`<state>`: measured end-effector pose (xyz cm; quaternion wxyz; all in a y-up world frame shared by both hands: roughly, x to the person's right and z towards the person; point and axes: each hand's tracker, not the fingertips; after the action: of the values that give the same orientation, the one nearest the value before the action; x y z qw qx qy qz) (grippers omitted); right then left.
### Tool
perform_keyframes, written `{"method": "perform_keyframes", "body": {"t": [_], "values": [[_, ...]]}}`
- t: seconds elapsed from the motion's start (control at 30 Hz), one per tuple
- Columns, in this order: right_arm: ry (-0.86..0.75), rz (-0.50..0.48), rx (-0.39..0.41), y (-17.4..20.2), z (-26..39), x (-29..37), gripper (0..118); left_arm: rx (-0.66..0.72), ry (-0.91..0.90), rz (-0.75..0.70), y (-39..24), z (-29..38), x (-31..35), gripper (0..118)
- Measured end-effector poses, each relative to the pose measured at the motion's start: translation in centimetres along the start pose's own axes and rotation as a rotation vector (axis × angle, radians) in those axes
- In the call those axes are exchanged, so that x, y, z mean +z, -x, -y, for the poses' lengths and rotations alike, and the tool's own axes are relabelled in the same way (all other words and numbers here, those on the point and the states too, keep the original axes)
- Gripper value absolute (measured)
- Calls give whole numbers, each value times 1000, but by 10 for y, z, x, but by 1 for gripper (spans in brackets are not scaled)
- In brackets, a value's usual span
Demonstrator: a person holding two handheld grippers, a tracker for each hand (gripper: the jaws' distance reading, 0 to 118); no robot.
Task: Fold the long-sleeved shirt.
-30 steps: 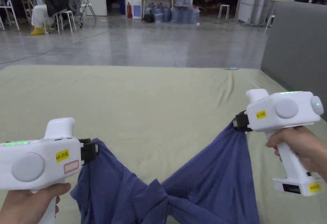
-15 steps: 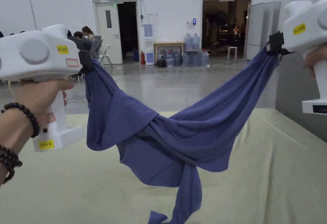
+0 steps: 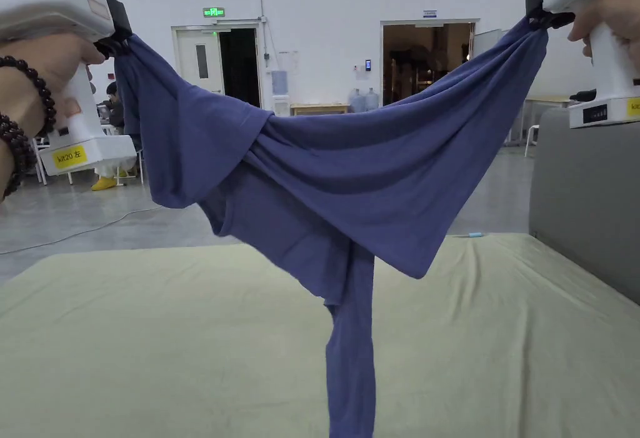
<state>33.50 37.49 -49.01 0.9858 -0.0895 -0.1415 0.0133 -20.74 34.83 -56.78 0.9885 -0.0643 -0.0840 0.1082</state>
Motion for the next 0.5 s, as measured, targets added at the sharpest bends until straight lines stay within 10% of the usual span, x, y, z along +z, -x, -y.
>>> {"method": "perform_keyframes", "body": {"t": [0.5], "values": [[329,-71,-75,6,232,-104,0,-48,347,4,23,214,-69,0]]}}
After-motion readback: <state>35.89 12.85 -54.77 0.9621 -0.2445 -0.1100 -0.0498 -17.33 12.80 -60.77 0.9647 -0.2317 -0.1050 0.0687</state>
